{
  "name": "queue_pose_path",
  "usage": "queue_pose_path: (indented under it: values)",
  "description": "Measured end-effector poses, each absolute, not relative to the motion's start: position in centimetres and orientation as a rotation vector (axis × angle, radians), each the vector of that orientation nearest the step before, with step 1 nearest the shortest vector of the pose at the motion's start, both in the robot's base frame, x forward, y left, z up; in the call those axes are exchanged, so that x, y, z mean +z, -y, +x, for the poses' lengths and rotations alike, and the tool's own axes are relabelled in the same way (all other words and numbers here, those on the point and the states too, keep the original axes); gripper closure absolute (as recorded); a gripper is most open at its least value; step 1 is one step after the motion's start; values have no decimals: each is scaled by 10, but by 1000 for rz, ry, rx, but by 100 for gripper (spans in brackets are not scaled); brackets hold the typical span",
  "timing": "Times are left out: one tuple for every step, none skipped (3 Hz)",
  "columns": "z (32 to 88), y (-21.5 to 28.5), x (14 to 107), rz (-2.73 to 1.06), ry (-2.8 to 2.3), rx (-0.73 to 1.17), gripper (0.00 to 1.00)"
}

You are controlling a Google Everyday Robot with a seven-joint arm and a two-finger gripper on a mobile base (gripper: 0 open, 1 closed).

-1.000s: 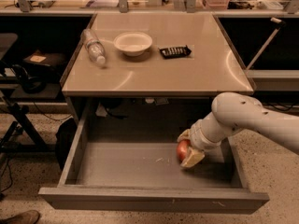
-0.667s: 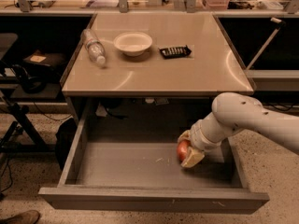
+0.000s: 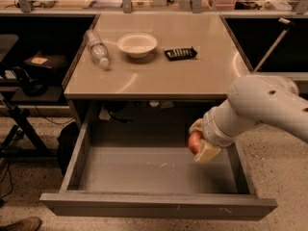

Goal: Pick apple from top drawer and place on counter

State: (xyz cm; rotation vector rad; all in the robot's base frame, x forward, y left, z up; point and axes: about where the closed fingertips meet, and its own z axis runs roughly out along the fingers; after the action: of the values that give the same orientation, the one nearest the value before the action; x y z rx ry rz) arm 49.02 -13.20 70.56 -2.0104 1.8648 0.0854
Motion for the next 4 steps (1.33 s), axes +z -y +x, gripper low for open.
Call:
queue_pose_path:
  values:
    - [492,124,797,-2005,-1793,-103,100]
    - [511,112,871,-1999,-1750,-217,100]
    - [517,106,889,-1988,-1726,-230,100]
    - [517,107,879,-1975,-1755,-202,100]
